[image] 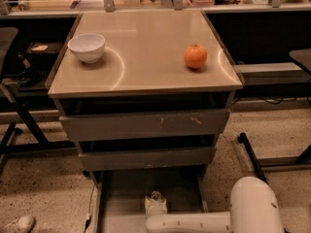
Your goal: Place green can into bottom drawer
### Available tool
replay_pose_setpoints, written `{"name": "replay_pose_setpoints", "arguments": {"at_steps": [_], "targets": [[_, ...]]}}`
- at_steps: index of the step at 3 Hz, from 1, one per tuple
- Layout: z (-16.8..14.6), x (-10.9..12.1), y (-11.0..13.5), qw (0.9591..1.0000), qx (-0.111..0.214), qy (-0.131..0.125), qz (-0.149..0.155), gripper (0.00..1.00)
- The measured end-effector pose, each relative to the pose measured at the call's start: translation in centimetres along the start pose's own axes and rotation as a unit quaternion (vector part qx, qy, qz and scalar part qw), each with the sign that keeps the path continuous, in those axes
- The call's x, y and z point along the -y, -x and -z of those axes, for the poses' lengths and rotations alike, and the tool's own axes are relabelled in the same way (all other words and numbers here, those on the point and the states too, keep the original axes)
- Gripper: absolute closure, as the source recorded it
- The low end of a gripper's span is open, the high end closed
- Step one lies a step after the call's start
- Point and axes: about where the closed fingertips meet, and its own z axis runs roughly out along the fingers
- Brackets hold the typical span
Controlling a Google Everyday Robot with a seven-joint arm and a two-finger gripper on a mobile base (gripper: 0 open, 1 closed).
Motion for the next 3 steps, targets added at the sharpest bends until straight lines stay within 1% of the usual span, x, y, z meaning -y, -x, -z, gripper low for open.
{"name": "replay_pose_setpoints", "arguments": {"at_steps": [1,3], "targets": [[0.01,0.01,0.00,1.0000,0.000,0.000,0.000,0.82],[0.01,0.01,0.00,1.0000,0.000,0.000,0.000,0.35]]}}
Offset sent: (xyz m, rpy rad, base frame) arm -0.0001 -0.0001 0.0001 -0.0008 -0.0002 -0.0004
